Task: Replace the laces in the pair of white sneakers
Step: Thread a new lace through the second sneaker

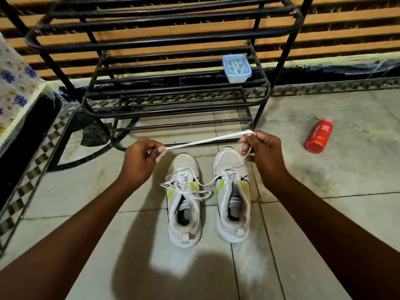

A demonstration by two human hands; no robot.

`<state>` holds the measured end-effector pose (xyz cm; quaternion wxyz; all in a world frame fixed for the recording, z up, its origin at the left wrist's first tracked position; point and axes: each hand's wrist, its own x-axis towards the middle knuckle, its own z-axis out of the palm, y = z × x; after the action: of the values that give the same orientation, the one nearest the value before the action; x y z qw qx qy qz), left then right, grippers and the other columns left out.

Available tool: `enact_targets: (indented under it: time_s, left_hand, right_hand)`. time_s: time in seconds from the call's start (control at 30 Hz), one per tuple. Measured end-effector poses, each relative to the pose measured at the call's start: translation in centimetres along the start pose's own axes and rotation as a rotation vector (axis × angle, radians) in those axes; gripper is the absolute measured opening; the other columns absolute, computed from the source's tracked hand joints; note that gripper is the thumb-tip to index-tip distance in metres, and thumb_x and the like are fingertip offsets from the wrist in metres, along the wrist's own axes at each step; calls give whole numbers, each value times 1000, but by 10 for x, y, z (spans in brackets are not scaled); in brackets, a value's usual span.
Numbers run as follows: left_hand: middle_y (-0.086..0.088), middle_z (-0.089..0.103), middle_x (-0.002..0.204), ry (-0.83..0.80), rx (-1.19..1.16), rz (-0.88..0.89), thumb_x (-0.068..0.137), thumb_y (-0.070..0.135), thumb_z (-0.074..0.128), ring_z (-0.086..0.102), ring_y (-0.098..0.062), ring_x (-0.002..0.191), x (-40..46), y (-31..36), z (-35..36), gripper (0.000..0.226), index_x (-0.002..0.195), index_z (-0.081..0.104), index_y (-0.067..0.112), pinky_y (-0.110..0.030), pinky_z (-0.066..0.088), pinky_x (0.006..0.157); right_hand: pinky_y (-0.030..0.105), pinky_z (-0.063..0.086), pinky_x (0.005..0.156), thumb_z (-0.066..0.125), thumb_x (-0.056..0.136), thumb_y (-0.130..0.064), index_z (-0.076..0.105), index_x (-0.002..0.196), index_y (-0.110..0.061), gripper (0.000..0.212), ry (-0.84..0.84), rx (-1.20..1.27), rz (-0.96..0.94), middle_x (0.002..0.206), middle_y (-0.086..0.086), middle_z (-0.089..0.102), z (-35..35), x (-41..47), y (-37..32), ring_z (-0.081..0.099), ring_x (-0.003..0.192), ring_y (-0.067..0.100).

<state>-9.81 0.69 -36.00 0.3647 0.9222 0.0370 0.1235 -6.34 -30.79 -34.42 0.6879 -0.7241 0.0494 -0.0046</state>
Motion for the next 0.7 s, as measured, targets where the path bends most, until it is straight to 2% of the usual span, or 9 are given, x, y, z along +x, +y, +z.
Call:
enact_targets:
  time_s: [0.07,0.17,0.23,0.33,0.43,0.53,0.6,0.67,0.7]
  left_hand:
    - [-2,69,87,-7,44,-65,97,18,72,66,-24,83,-7,-18,-4,8,95,79,15,-42,53,77]
    - [9,69,80,-9,47,-196,95,18,73,62,-10,71,-17,-33,-9,12,86,75,25,-31,45,71]
    - [11,69,78,-20,47,-277,95,21,74,60,-10,67,-20,-40,-10,13,84,74,26,-29,42,70]
    - [4,70,85,-28,87,-306,94,22,75,62,-18,74,-22,-41,-7,10,85,76,25,-30,42,73]
    - [1,71,81,-3,101,-277,93,20,76,58,-8,69,-18,-25,-3,8,86,79,21,-27,38,71]
    - [11,64,59,-70,9,-308,93,17,75,54,-2,54,-10,-2,8,18,77,74,25,-27,41,61]
    - [12,65,57,-165,-59,-279,93,9,73,56,-3,54,-8,14,19,25,74,73,25,-28,48,65]
    - [8,70,68,-256,-112,-226,93,8,73,63,-7,64,-7,31,29,24,75,72,24,-32,53,70]
    - [5,70,70,-292,-135,-203,93,7,74,62,-6,63,-7,41,33,22,76,72,21,-30,52,68]
  right_hand:
    - [26,46,57,56,100,-18,73,83,-10,25,22,-49,14,66,5,58,-3,5,6,54,60,10]
    - [37,50,71,64,91,-28,77,74,-22,22,81,-220,11,71,-1,69,-7,13,19,60,67,12]
    - [32,49,80,66,90,-31,77,71,-21,24,139,-316,1,71,-9,72,-7,14,22,65,75,7]
    - [29,43,71,67,91,-35,75,66,-17,32,146,-420,43,52,-11,61,-7,20,22,55,55,3]
    - [30,46,62,71,87,-33,74,64,-14,30,131,-382,134,45,-7,58,-8,24,23,53,45,10]
    - [27,52,49,80,85,-25,70,77,-6,23,148,-308,168,59,6,69,-10,21,21,61,44,13]
    - [34,61,59,83,83,-19,66,86,-8,20,106,-136,228,72,16,73,-12,15,18,68,53,22]
    - [38,62,70,82,83,-12,63,99,-10,25,86,36,271,84,24,74,-17,9,17,74,67,28]
    - [37,62,71,81,84,-9,61,107,-10,30,86,86,283,89,25,74,-19,6,18,76,74,30]
